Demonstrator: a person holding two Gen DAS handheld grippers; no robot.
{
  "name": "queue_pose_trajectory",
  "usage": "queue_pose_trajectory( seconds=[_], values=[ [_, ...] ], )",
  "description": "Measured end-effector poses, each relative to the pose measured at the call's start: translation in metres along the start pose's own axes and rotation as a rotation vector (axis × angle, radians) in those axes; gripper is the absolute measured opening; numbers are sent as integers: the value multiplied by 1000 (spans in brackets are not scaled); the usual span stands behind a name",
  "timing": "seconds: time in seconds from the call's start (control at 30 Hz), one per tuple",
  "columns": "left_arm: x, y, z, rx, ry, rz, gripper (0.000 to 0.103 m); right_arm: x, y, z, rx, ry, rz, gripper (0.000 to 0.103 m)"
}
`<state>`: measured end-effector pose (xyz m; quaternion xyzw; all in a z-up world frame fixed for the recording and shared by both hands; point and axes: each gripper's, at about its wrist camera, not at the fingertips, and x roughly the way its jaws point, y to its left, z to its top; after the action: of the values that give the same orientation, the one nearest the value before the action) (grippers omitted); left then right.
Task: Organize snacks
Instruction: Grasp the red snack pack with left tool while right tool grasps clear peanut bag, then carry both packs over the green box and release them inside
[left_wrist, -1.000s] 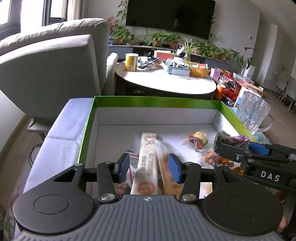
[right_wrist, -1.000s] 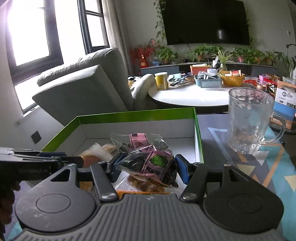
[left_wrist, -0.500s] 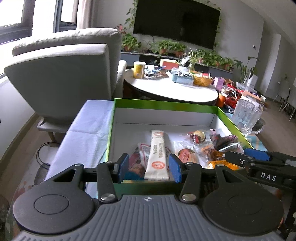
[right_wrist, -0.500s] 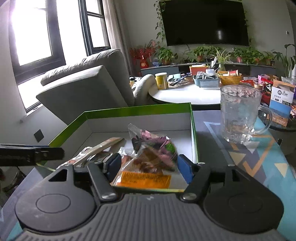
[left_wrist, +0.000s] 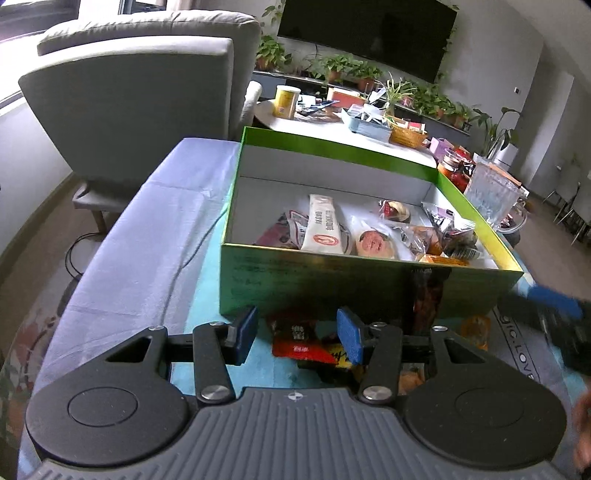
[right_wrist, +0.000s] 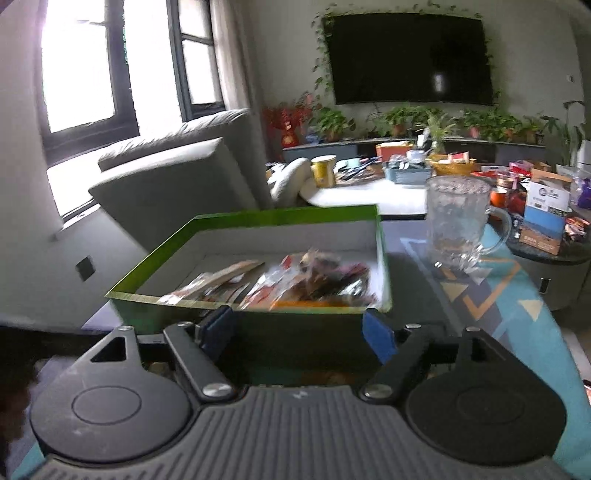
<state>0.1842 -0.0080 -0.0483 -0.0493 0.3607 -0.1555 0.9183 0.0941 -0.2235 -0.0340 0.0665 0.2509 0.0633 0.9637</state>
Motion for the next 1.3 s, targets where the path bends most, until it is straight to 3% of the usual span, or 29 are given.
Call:
queue_pose_trajectory(
  seconds=[0.2,0.3,0.43,0.7,0.9,1.07,1.17,1.23,1.3],
  values=[
    [22,2,-4,16,43,13,44,-4,13,-23,91,70,157,61],
    [23,7,-8,4,40,-5,41,5,23,-31,117,115,187,61],
    [19,15,-10,-2,43,-24,29,17,37,-35,102,168,201,61],
    [12,24,-14,-37,29,-46,30,27,35,-38,223,208,184,61],
    [13,20,-13,-29,29,-59,46,27,43,-35,253,246,222,61],
    [15,17,-12,2,20,-48,47,28,60,-37,170,234,159,61],
    [15,18,-14,19,13,-54,43,29,62,-38,145,237,146,61],
    [14,19,-15,35,9,-35,27,29,60,-38,141,235,142,61],
    [12,24,-16,3,16,-58,26,28,56,-37,136,229,136,60]
  ],
)
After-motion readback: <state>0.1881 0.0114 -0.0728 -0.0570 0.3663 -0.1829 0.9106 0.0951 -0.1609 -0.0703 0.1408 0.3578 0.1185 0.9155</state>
